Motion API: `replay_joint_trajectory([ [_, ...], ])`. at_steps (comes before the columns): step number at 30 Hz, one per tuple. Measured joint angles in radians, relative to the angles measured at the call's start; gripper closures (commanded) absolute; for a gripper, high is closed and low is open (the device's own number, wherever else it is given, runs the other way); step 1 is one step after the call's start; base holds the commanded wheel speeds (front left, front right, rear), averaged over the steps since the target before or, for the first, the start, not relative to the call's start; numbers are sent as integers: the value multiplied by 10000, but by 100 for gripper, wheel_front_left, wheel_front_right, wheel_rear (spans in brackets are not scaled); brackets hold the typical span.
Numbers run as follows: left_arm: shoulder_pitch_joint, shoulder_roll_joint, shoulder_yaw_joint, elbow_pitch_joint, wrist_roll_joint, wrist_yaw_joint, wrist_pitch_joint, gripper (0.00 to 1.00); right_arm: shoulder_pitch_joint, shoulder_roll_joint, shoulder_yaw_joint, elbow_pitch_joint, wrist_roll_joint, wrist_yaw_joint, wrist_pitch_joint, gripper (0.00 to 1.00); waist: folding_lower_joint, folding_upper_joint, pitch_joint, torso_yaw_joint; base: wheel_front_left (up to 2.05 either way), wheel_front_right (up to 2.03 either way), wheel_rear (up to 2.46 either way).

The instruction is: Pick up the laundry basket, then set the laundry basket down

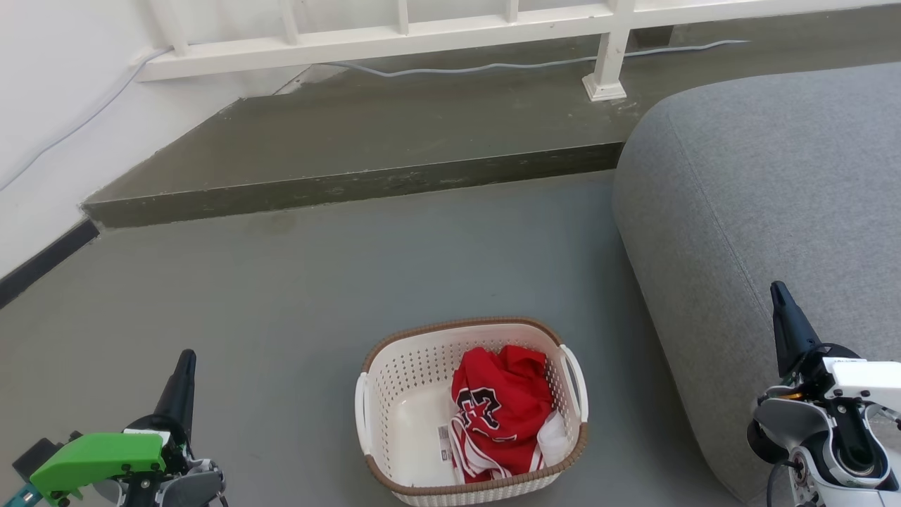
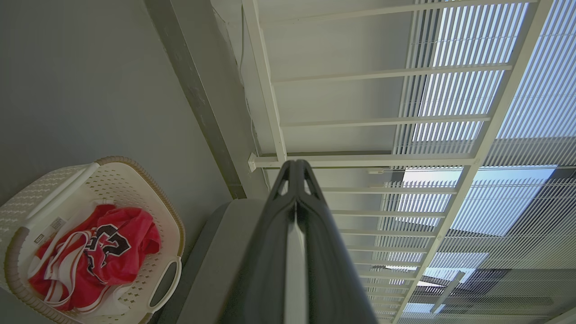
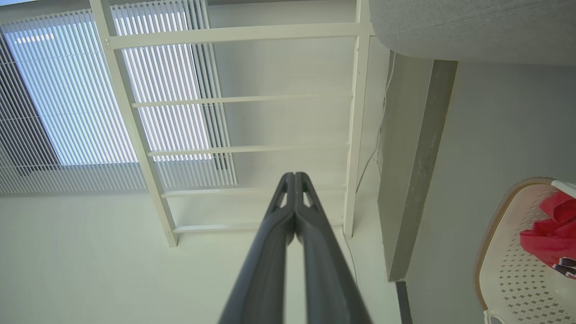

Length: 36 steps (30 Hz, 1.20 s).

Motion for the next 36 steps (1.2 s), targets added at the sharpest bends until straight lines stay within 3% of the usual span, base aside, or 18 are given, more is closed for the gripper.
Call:
replay_joint_trajectory([
  [36,-110,0,38,151,0,-38,44,100,-8,17,-25,84,0,2,0,100,0,0,-5,0,0,0,0],
])
